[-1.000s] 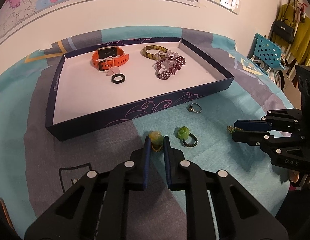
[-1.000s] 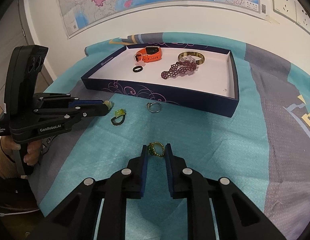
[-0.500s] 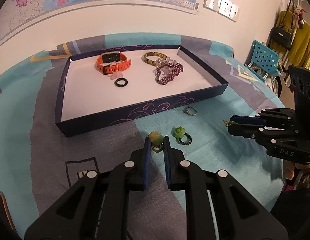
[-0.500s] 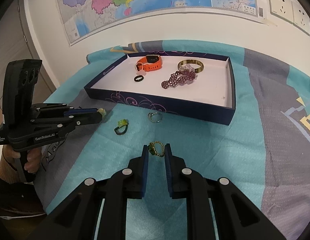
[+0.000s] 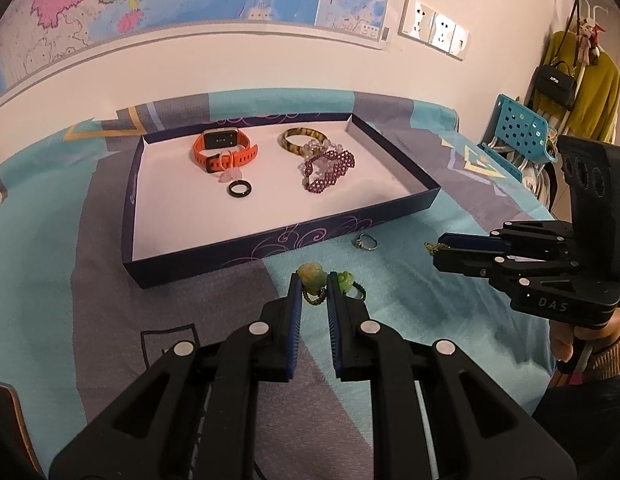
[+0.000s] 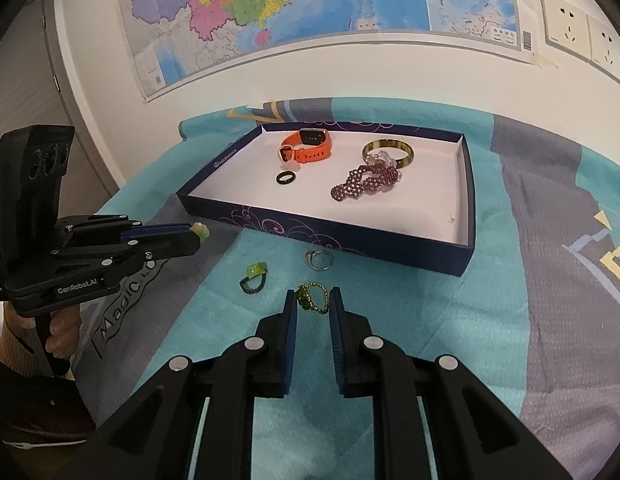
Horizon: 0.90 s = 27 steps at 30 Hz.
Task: Organize jewelry
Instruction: 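Close the left tool on the yellow-green ring while the right tool grasps the gold ring, then carry the yellow-green ring with the left tool into the box while the right tool carries the gold ring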
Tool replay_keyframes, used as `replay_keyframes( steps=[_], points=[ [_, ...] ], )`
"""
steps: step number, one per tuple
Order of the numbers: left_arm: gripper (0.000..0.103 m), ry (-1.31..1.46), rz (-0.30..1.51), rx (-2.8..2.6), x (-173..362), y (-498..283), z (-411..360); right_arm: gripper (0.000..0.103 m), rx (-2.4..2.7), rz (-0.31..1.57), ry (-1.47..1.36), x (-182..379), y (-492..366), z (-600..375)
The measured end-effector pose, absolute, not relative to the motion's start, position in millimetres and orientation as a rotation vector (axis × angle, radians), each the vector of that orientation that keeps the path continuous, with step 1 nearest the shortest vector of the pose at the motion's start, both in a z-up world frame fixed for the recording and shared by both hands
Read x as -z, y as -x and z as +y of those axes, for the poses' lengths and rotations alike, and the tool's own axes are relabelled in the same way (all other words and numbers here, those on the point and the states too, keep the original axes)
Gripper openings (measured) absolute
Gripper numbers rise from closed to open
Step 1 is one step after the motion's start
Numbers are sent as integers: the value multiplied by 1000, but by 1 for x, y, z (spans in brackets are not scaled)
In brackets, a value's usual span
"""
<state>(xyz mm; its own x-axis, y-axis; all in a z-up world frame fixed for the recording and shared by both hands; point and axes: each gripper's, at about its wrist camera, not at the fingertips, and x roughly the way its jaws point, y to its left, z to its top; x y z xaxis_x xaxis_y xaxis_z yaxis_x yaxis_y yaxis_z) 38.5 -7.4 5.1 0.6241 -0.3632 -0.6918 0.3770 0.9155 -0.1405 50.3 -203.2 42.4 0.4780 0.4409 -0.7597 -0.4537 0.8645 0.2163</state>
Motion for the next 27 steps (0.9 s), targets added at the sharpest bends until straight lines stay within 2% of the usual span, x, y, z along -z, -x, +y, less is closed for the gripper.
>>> replay_keyframes(
  steps=[27],
  points=[
    [13, -14, 739, 425, -21, -45, -4, 14, -564, 874, 35, -58, -72, -192]
  ],
)
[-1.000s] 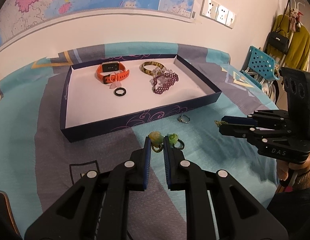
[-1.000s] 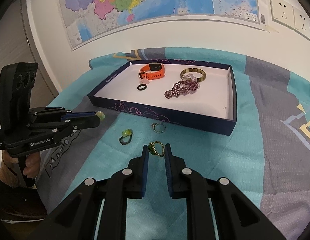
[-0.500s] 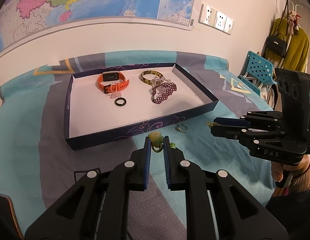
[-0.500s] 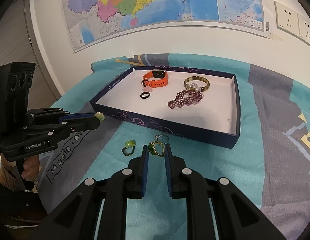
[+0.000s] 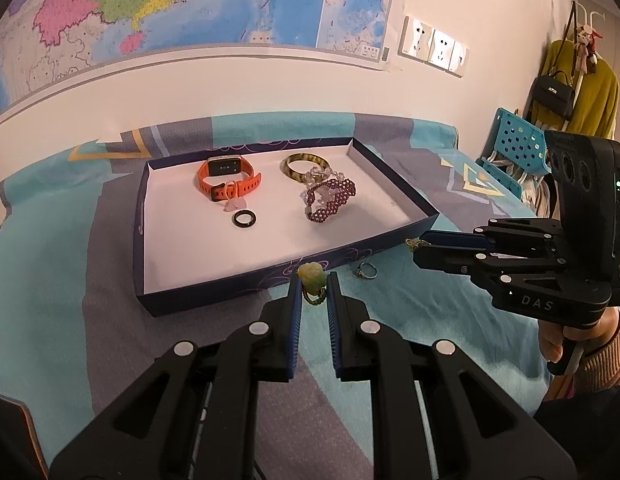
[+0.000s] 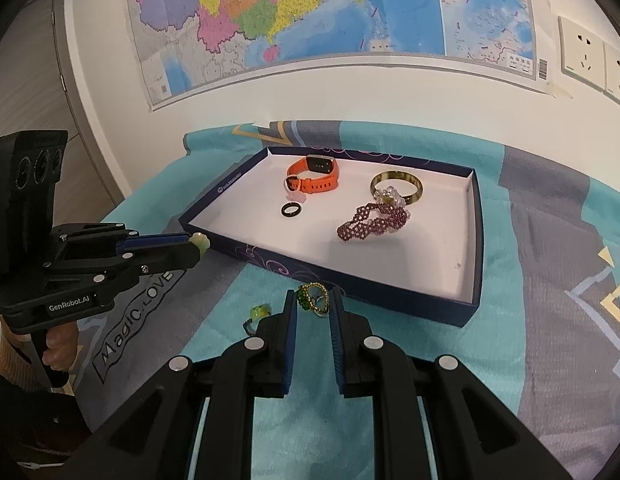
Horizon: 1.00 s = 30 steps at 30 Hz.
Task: Organize jewelry
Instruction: 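Carry the yellow-green ring with the left tool into the box while the right tool carries the gold ring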
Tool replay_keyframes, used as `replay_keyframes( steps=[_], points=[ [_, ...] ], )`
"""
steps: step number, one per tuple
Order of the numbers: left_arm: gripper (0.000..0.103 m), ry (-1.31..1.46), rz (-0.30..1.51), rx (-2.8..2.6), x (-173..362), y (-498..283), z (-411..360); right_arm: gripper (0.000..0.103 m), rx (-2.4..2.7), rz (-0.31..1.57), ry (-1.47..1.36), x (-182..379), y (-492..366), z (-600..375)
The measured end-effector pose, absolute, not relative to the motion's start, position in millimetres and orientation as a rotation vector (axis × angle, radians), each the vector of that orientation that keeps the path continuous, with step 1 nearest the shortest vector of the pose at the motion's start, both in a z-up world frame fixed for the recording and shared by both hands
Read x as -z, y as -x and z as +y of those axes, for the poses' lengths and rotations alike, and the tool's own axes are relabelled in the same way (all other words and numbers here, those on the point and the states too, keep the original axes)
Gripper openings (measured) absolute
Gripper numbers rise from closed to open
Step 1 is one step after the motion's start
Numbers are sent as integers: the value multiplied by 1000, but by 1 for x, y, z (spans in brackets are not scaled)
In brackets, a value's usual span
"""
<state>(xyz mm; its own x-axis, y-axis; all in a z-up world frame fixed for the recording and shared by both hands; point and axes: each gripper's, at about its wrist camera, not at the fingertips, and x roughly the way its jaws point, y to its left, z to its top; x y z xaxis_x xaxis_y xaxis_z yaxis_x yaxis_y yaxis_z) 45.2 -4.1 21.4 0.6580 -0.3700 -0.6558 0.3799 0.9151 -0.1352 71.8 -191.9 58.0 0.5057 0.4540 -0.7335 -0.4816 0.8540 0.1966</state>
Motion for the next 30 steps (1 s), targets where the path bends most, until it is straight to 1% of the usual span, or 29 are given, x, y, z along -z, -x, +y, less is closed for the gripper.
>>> replay_keyframes(
  steps=[30],
  points=[
    [13, -17, 727, 409, -28, -63, -4, 14, -564, 844, 62, -67, -101, -180]
  ],
)
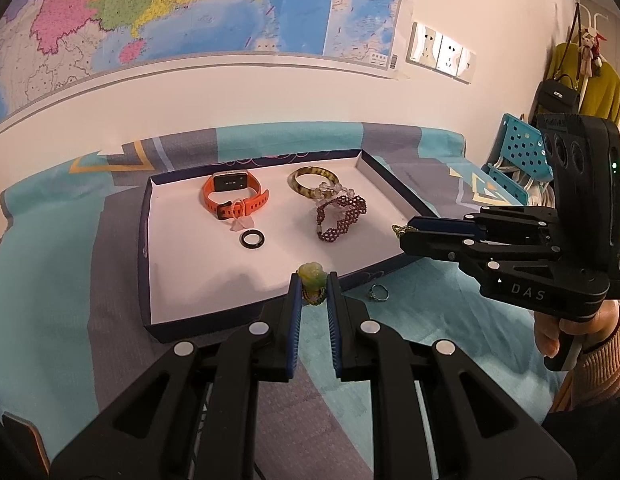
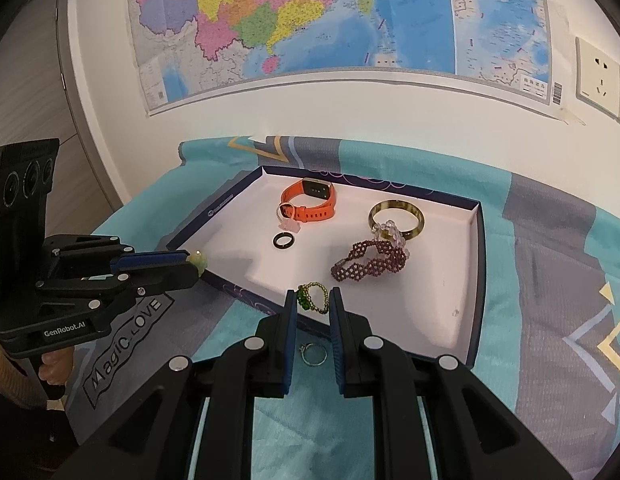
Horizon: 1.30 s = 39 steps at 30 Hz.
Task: Organize jewelry
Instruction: 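Carry the yellow-green ring with the left tool into the box while the right tool carries the gold ring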
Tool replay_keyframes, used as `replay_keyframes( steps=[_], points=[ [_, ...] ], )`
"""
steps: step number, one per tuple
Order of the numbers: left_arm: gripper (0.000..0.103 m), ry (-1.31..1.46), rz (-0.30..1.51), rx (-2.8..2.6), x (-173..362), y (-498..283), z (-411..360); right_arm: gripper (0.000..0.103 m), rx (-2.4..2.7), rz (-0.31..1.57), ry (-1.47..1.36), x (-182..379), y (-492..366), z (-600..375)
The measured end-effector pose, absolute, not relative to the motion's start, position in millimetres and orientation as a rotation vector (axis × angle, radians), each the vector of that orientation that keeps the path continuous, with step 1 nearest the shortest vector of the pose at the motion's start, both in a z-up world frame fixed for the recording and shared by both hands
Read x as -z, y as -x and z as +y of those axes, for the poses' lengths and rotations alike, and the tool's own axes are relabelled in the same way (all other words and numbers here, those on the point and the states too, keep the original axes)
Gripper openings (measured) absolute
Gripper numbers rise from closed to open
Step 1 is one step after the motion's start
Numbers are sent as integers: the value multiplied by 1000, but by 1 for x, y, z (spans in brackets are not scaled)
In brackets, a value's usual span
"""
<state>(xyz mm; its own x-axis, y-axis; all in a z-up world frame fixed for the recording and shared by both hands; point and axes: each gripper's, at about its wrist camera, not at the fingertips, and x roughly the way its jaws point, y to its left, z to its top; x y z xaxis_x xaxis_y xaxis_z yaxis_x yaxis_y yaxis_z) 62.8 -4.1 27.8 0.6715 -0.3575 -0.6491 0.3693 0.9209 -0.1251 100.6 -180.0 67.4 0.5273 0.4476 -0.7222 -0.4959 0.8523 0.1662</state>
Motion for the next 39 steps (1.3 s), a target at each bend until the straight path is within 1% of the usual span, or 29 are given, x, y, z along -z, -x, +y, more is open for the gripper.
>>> replay_keyframes(
  steps=[39],
  points=[
    [13, -21, 752, 369, -20, -96, -2, 14, -548, 864, 79, -59, -133, -170]
  ],
)
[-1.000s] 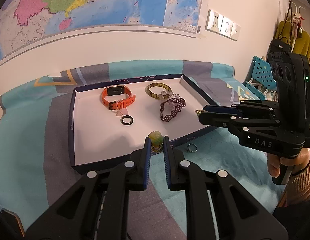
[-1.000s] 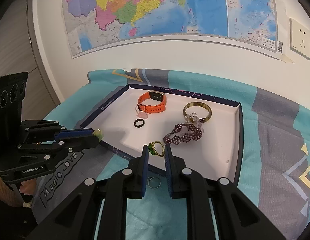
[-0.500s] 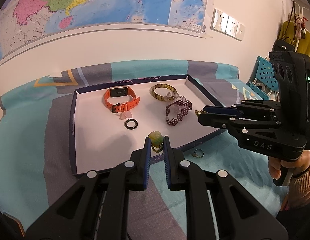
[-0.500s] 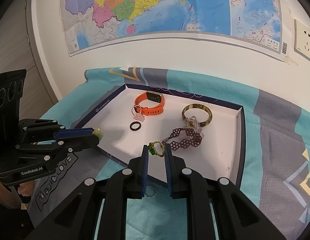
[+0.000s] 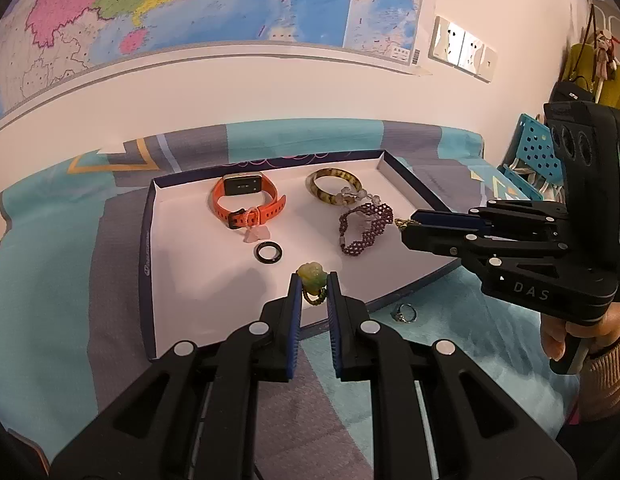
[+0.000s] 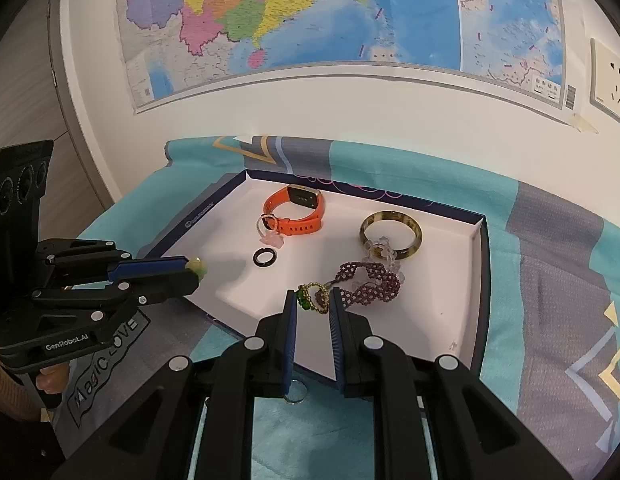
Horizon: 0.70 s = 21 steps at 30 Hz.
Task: Organize jewelry
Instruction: 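Carry the yellow-green ring with the left tool into the box while the right tool carries the gold ring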
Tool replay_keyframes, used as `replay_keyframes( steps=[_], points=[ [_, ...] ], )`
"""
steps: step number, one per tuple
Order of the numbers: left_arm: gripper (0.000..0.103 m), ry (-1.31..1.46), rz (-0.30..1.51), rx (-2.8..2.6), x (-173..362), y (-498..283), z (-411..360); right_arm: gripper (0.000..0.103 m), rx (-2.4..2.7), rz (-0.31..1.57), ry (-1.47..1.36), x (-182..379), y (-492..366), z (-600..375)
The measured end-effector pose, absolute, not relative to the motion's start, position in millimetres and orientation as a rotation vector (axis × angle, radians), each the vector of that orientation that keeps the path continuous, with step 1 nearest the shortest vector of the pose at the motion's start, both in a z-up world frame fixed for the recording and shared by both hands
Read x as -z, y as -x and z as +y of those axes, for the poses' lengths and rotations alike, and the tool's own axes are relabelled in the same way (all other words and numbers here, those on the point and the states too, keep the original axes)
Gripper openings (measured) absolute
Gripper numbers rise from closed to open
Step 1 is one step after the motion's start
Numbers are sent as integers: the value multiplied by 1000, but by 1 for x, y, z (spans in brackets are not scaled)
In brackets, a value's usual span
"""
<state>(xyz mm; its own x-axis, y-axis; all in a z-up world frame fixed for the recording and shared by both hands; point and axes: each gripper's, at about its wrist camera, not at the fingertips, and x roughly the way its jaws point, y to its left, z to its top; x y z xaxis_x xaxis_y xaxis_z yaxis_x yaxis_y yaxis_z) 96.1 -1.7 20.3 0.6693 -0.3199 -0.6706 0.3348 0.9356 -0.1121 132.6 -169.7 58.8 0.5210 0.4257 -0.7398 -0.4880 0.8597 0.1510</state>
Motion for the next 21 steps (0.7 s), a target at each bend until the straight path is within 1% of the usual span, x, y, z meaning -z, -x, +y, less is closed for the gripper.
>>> replay_keyframes(
  steps=[21],
  points=[
    [13, -23, 763, 355, -18, -109, -4, 14, -546, 869, 80, -56, -141, -169]
  ],
)
